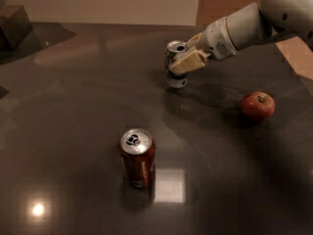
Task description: Knock 7up can over
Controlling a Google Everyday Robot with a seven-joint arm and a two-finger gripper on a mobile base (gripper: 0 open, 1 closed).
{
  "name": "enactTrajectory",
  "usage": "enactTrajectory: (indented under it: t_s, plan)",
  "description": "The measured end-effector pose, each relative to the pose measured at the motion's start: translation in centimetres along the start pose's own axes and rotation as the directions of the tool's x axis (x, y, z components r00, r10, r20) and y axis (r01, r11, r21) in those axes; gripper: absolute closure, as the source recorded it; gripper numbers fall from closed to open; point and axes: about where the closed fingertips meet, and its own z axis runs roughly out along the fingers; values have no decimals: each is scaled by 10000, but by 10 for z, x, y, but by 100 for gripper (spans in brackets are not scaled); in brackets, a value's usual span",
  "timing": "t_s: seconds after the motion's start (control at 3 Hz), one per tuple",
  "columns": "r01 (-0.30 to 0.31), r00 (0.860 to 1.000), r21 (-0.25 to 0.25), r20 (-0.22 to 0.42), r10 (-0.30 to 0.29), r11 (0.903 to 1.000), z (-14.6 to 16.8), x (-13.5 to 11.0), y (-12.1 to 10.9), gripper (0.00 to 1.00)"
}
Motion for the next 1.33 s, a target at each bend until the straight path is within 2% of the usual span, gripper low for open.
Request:
enactTrajectory:
  t_s: [0.33,0.67,1.0,1.33]
  plan:
    - [705,9916,32,-1092,-697,9975,-16,-16,11,100]
    - [1529,9463,-15,-2880,-1469,9882,-35,-18,20,100]
    - [1877,8764,-370,-4449,-1844,9815,-52,-5,32,100]
    - [1943,7982,-924,-5638,-2121,9766,-64,17,50,82]
